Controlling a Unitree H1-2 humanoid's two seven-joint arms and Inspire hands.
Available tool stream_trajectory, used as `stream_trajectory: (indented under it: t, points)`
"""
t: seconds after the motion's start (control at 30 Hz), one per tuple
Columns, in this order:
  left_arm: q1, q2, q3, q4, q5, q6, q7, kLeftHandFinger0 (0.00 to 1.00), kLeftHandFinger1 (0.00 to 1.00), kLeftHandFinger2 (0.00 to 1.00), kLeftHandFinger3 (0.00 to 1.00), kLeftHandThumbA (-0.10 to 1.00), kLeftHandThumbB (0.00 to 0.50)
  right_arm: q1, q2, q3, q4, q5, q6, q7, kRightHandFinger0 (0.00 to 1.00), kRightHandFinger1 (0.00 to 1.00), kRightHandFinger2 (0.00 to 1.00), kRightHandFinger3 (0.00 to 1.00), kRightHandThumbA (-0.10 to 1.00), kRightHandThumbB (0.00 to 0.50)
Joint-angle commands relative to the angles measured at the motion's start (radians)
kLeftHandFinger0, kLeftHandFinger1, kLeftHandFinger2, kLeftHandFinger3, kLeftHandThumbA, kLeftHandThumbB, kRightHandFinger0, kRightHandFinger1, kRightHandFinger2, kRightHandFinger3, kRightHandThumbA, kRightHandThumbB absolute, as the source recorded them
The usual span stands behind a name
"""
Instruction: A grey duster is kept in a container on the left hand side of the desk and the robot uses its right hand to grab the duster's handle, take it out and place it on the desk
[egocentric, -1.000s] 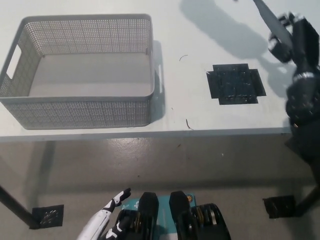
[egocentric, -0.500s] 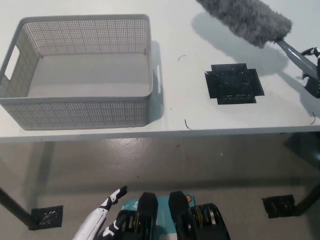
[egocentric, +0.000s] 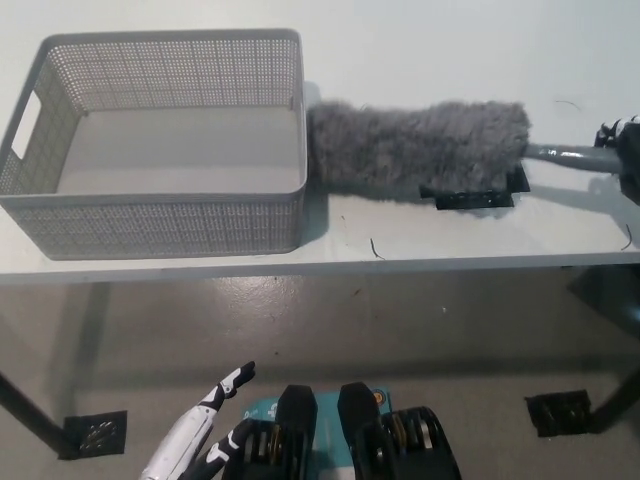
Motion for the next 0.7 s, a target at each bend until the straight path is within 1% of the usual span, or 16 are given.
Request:
stream_trajectory:
  t: [0.0, 0.03, 0.07, 0.1, 0.17, 0.2, 0.23, 0.3, 0.37, 0.43, 0.47, 0.5, 0.57, 0.6, 0.63, 0.67]
  points:
    - [-0.018, 0.019, 0.008, -0.041, -0.006, -0.001, -0.006, 1.0, 1.0, 1.0, 1.0, 1.0, 0.14, -0.051, -0.043, 0.01, -0.05, -0.079, 0.016, 0.013, 0.36, 0.55, 0.7, 0.74, 0.43, 0.311]
    - [-0.018, 0.019, 0.008, -0.04, -0.005, -0.004, -0.006, 1.0, 1.0, 1.0, 1.0, 1.0, 0.139, -0.049, -0.045, 0.007, -0.065, -0.069, 0.041, 0.074, 0.44, 0.63, 0.76, 0.88, 0.49, 0.323]
    - [-0.023, 0.019, 0.008, -0.039, -0.004, -0.004, -0.005, 1.0, 1.0, 1.0, 1.0, 1.0, 0.138, -0.049, -0.046, -0.019, -0.133, 0.016, 0.129, 0.3, 1.0, 1.0, 1.0, 1.0, 0.58, 0.455]
    - [-0.025, 0.018, 0.009, -0.04, -0.004, -0.003, -0.004, 1.0, 1.0, 1.0, 1.0, 1.0, 0.138, -0.05, -0.047, -0.025, -0.148, 0.032, 0.148, 0.345, 1.0, 1.0, 1.0, 1.0, 0.58, 0.448]
    - [-0.026, 0.018, 0.009, -0.037, -0.007, -0.003, -0.005, 1.0, 1.0, 1.0, 1.0, 1.0, 0.134, -0.05, -0.046, -0.029, -0.164, 0.032, 0.175, 0.385, 1.0, 1.0, 1.0, 1.0, 0.6, 0.498]
    - [-0.026, 0.018, 0.01, -0.037, -0.009, -0.002, -0.006, 1.0, 1.0, 1.0, 1.0, 1.0, 0.14, -0.052, -0.044, -0.034, -0.172, 0.042, 0.196, 0.417, 1.0, 1.0, 1.0, 1.0, 0.62, 0.5]
    - [-0.027, 0.017, 0.011, -0.034, -0.015, -0.004, -0.006, 1.0, 1.0, 1.0, 1.0, 1.0, 0.15, -0.057, -0.041, -0.043, -0.201, 0.064, 0.264, 0.513, 1.0, 1.0, 1.0, 1.0, 0.69, 0.5]
    - [-0.025, 0.017, 0.011, -0.037, -0.01, 0.002, -0.005, 1.0, 1.0, 1.0, 1.0, 1.0, 0.156, -0.064, -0.041, -0.051, -0.228, 0.094, 0.311, 0.596, 1.0, 1.0, 1.0, 1.0, 0.75, 0.5]
    - [-0.019, 0.014, 0.011, -0.041, -0.007, 0.004, -0.002, 1.0, 1.0, 1.0, 1.0, 1.0, 0.159, -0.082, -0.046, -0.063, -0.249, 0.123, 0.36, 0.679, 1.0, 1.0, 1.0, 1.0, 0.74, 0.5]
    - [-0.016, 0.013, 0.012, -0.039, -0.009, 0.0, 0.0, 1.0, 1.0, 1.0, 1.0, 1.0, 0.159, -0.088, -0.047, -0.069, -0.251, 0.123, 0.378, 0.702, 1.0, 1.0, 1.0, 1.0, 0.73, 0.5]
    - [-0.017, 0.012, 0.012, -0.035, -0.011, -0.005, 0.001, 1.0, 1.0, 1.0, 1.0, 1.0, 0.16, -0.094, -0.053, -0.075, -0.265, 0.124, 0.397, 0.724, 1.0, 1.0, 1.0, 1.0, 0.73, 0.469]
    - [-0.016, 0.011, 0.012, -0.034, -0.01, -0.007, 0.003, 1.0, 1.0, 1.0, 1.0, 1.0, 0.157, -0.105, -0.06, -0.081, -0.273, 0.123, 0.413, 0.745, 1.0, 1.0, 1.0, 1.0, 0.74, 0.468]
    - [-0.014, 0.01, 0.013, -0.032, -0.011, -0.013, 0.006, 1.0, 1.0, 1.0, 1.0, 1.0, 0.153, -0.138, -0.078, -0.104, -0.285, 0.156, 0.455, 0.813, 1.0, 1.0, 1.0, 1.0, 0.76, 0.499]
    - [-0.012, 0.009, 0.013, -0.035, -0.011, -0.011, 0.006, 1.0, 1.0, 1.0, 1.0, 1.0, 0.147, -0.188, -0.115, -0.108, -0.319, 0.202, 0.513, 0.946, 1.0, 1.0, 1.0, 1.0, 0.77, 0.5]
    - [-0.01, 0.01, 0.014, -0.037, -0.009, -0.01, 0.007, 1.0, 1.0, 1.0, 1.0, 1.0, 0.145, -0.231, -0.143, -0.134, -0.321, 0.303, 0.546, 1.052, 1.0, 1.0, 1.0, 1.0, 0.7, 0.475]
    - [-0.01, 0.011, 0.014, -0.039, -0.005, -0.009, 0.008, 1.0, 1.0, 1.0, 1.0, 1.0, 0.143, -0.265, -0.166, -0.181, -0.313, 0.433, 0.591, 1.132, 1.0, 1.0, 1.0, 1.0, 0.66, 0.496]
